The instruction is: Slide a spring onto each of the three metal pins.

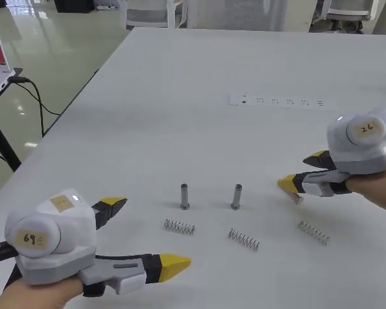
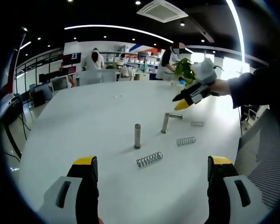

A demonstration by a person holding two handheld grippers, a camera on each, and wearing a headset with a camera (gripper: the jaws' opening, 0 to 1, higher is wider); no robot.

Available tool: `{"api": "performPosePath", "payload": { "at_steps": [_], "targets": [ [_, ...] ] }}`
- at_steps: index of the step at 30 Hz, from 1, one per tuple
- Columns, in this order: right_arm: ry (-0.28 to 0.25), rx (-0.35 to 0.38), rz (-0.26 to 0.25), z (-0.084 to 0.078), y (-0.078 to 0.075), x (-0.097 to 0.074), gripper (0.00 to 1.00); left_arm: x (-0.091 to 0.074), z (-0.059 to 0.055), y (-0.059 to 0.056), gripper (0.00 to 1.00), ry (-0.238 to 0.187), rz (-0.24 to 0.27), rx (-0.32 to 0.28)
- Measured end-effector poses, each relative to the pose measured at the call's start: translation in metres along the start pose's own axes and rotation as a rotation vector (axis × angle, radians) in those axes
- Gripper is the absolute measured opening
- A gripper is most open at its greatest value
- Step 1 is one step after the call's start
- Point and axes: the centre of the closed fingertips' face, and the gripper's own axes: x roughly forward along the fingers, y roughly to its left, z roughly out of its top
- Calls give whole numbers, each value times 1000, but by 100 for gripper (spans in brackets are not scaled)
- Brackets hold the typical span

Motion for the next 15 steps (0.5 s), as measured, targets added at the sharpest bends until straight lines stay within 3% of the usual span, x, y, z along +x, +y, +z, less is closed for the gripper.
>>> {"api": "performPosePath", "payload": {
  "at_steps": [6, 15],
  "targets": [
    [55, 11, -14, -7, 0, 6, 32, 1, 0, 1, 97, 1, -3, -1],
    [113, 11, -2, -13, 4, 18, 25, 2, -2, 2, 97, 4, -2, -3]
  ]
}}
